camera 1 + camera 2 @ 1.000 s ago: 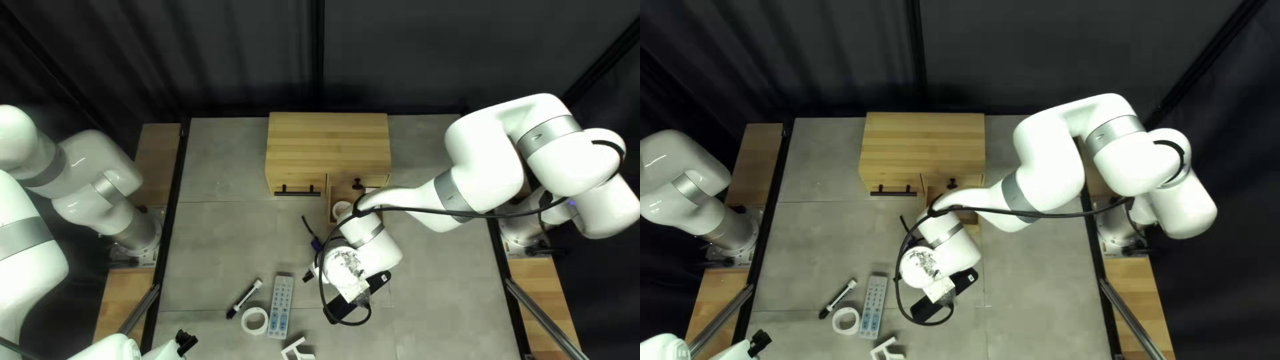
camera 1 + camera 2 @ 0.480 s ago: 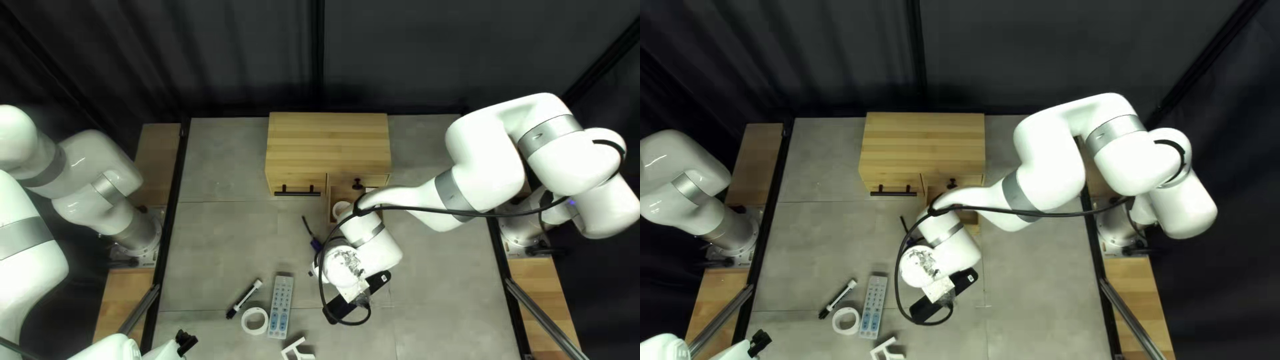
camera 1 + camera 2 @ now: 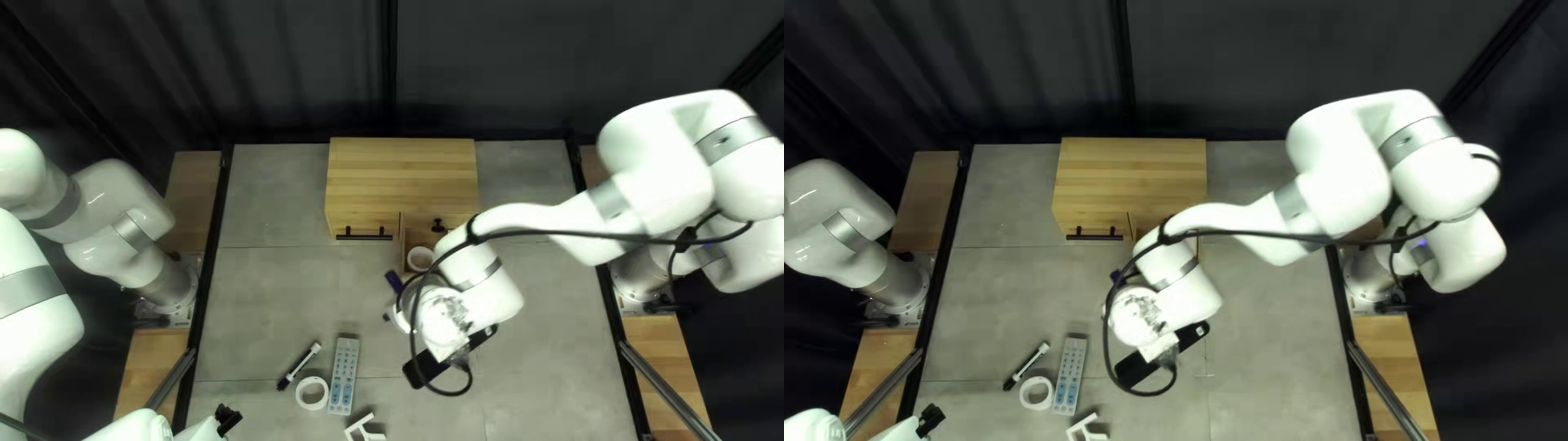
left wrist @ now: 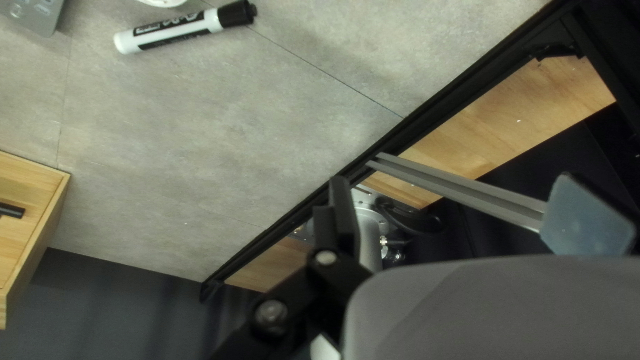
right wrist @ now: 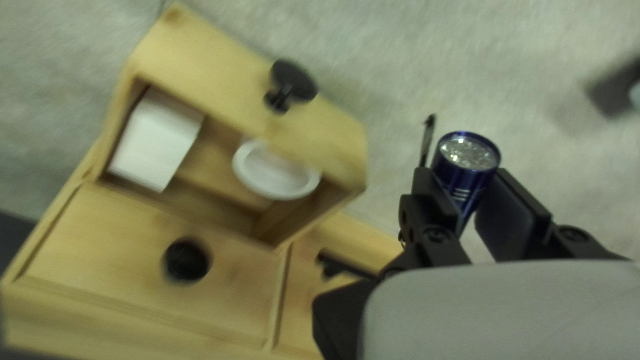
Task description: Open drawers and place objects into drawer and close
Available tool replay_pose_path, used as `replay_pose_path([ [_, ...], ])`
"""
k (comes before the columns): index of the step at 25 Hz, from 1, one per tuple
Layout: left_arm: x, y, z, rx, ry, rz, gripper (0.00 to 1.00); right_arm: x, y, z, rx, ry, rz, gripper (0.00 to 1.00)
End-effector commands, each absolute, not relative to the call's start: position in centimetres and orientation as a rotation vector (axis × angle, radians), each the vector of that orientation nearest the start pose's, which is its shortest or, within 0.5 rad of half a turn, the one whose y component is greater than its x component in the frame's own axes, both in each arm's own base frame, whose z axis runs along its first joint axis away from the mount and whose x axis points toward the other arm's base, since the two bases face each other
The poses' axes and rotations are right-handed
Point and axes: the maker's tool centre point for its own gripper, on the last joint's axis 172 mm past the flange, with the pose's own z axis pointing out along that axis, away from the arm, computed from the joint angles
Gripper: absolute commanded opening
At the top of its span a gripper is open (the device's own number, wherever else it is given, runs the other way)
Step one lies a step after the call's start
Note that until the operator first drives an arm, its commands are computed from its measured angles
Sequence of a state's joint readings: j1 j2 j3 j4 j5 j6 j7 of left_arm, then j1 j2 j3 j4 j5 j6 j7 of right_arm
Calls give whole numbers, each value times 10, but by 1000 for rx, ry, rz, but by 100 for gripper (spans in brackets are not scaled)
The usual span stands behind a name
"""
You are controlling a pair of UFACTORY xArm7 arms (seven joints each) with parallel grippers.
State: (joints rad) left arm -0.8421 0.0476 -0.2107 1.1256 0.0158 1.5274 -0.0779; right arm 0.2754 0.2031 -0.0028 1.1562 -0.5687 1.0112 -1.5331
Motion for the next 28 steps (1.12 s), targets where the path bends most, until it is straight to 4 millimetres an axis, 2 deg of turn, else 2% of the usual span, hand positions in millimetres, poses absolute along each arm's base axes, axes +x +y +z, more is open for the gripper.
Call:
replay_pose_path([
  [1,180,-308,188,-2511,1341,544,100,492,9,163,1363,2374,-478,4],
  [4,180,-308,188,-2511,1341,544,100,481,8,163,1390,2358,-482,4],
  [9,180,-308,188,-2511,1341,544,100,469,23,162,1421,2342,-474,4],
  [13,180,-308,188,-2511,1341,544,100,465,30,161,1430,2340,-470,4],
  [15,180,-308,188,-2511,1341,544,100,466,31,156,1429,2346,-470,8],
  [16,180,-308,188,-2511,1341,544,100,468,31,154,1427,2349,-471,15],
  [17,180,-308,188,-2511,1341,544,100,470,30,152,1424,2354,-472,40],
  [18,180,-308,188,-2511,1341,544,100,471,29,151,1422,2356,-473,53],
  [22,180,-308,188,-2511,1341,544,100,475,19,147,1415,2367,-476,56],
  [24,180,-308,188,-2511,1341,544,100,478,15,146,1413,2369,-478,79],
  [26,180,-308,188,-2511,1341,544,100,481,12,147,1411,2371,-480,95],
  [27,180,-308,188,-2511,1341,544,100,482,12,148,1408,2371,-481,100],
  [28,180,-308,188,-2511,1341,544,100,483,12,149,1407,2372,-481,100],
])
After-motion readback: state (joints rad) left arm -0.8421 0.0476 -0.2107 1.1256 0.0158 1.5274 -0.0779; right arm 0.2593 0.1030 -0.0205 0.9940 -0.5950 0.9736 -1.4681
